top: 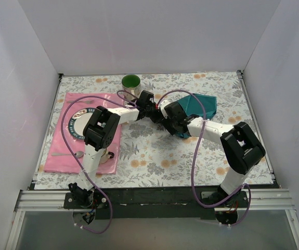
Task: Fold the napkin, place the utensils inside, and roll it up
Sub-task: Roll the napkin with the utensil
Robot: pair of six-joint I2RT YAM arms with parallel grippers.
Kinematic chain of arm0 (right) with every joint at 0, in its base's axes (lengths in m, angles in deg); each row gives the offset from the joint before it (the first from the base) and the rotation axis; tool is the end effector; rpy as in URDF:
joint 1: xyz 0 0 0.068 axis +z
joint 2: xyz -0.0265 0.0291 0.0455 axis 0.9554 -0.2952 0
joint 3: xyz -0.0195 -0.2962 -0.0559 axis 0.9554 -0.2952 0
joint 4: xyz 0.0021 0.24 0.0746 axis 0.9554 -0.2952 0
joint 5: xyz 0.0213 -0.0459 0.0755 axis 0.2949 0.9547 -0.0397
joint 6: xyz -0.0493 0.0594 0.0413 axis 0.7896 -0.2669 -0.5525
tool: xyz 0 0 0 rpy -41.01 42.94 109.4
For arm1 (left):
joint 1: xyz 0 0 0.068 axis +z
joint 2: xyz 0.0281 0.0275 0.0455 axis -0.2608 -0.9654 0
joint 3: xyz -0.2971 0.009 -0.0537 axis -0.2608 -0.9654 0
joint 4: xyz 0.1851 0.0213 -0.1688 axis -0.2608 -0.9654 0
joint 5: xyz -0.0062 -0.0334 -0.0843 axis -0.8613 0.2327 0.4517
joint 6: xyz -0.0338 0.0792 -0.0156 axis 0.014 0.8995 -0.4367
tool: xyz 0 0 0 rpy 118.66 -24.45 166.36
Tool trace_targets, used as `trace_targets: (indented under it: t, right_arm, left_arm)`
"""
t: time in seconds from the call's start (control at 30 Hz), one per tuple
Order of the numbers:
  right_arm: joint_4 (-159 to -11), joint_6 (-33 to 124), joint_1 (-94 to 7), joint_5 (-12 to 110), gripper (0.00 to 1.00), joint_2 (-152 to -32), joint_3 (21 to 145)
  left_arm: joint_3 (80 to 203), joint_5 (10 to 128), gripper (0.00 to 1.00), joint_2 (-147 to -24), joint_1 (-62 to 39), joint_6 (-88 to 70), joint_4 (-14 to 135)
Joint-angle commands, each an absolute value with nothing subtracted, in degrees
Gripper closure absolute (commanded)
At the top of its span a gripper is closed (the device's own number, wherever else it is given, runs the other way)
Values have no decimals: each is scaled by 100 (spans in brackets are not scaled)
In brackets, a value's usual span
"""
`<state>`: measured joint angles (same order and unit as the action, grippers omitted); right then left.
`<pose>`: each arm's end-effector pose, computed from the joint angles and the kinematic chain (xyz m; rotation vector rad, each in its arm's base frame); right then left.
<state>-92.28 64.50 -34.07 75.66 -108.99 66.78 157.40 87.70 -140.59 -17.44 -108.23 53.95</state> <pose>0.3141 0.2194 0.1983 -0.8655 2.1698 -0.1739 0.4219 -0.3111 0.1240 1.4923 -2.2393 1.2266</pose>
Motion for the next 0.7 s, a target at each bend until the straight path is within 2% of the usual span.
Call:
trace_targets:
  t: [0.0, 0.17, 0.27, 0.47, 0.5, 0.67]
  right_arm:
    - [-8737, 6632, -3302, 8052, 34, -11105, 6702]
    - [-8631, 6606, -3258, 8148, 36, -11352, 6737]
    - [-8614, 6570, -3240, 8227, 41, -11396, 6798]
    - [-8763, 6535, -3249, 8315, 67, -11519, 6992]
    - [-8763, 6535, -3240, 8306, 79, -11527, 7009]
    - [-8921, 6465, -3293, 8096, 90, -11624, 7114]
  left_arm:
    - [15766, 8961, 100, -13999, -1696, -10940, 5461]
    - [15749, 9005, 100, -13990, -1679, -10967, 5479]
    - [15705, 9014, 100, -13973, -1652, -10967, 5488]
    - [15652, 9040, 100, -13981, -1626, -10967, 5523]
    - [15652, 9032, 100, -13981, -1626, -10958, 5514]
    - [15696, 9058, 100, -14008, -1617, -10896, 5506]
